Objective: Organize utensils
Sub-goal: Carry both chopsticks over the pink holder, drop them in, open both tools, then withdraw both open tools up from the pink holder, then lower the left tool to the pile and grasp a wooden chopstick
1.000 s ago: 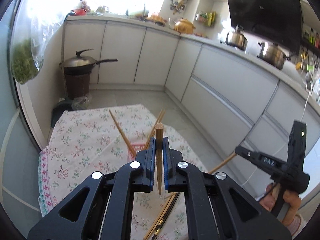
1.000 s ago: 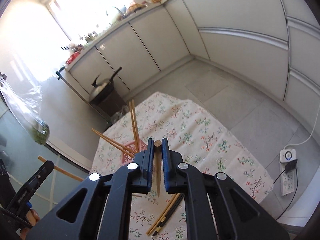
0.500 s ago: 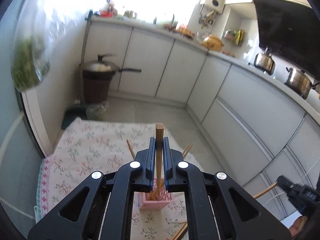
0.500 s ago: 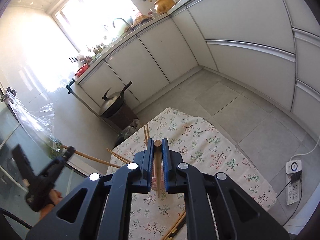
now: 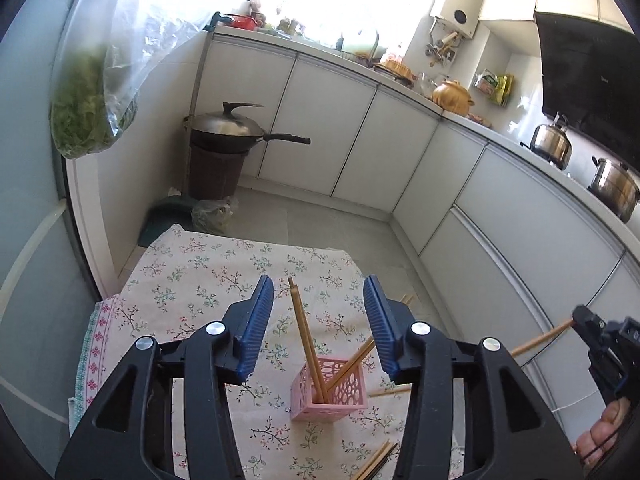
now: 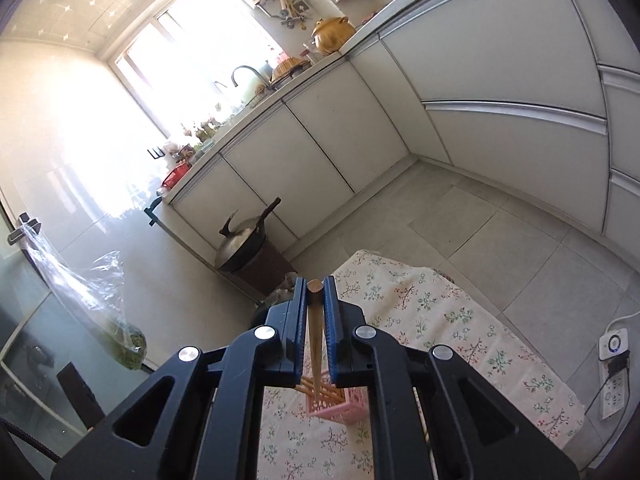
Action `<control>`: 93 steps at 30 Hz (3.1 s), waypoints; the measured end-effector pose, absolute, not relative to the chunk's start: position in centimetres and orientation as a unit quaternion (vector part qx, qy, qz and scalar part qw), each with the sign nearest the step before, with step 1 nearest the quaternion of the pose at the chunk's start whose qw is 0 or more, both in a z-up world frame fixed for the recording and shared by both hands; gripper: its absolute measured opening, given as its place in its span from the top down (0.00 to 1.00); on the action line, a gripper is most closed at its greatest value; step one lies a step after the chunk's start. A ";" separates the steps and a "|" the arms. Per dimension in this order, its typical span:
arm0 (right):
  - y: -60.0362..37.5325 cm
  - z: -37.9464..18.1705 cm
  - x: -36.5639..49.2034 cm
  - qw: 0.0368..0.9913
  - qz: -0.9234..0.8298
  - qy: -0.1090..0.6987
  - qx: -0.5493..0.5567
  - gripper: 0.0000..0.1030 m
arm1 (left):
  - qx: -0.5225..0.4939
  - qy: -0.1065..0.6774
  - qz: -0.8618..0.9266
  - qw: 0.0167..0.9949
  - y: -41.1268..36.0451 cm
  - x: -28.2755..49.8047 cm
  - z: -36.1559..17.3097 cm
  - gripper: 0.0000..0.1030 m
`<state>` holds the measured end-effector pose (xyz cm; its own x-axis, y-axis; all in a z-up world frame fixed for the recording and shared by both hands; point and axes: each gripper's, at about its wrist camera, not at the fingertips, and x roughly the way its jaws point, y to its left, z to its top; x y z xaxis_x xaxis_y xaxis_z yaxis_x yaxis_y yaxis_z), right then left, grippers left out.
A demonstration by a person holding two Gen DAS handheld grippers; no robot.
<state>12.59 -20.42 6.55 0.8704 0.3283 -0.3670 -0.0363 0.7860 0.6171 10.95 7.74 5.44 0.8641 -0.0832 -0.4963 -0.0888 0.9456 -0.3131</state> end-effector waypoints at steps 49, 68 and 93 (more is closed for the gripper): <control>-15.3 2.2 7.0 0.978 -0.040 0.199 0.042 0.12 | 0.022 0.215 0.079 0.973 0.4 6.1 3.8 0.07; -20.9 -3.8 3.9 0.950 -0.085 0.295 0.059 0.07 | 0.114 0.379 -0.012 0.918 -5.3 8.4 -5.9 0.07; -26.7 -10.0 3.1 0.888 -0.081 0.424 0.158 0.07 | 0.074 0.586 -0.033 0.806 -10.2 17.0 -18.4 0.15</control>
<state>3.07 -26.70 -10.03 0.6283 -0.0096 -0.7780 0.2774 0.9370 0.2124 17.02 -10.17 -18.45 0.3111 0.0342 -0.9498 0.1402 0.9868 0.0814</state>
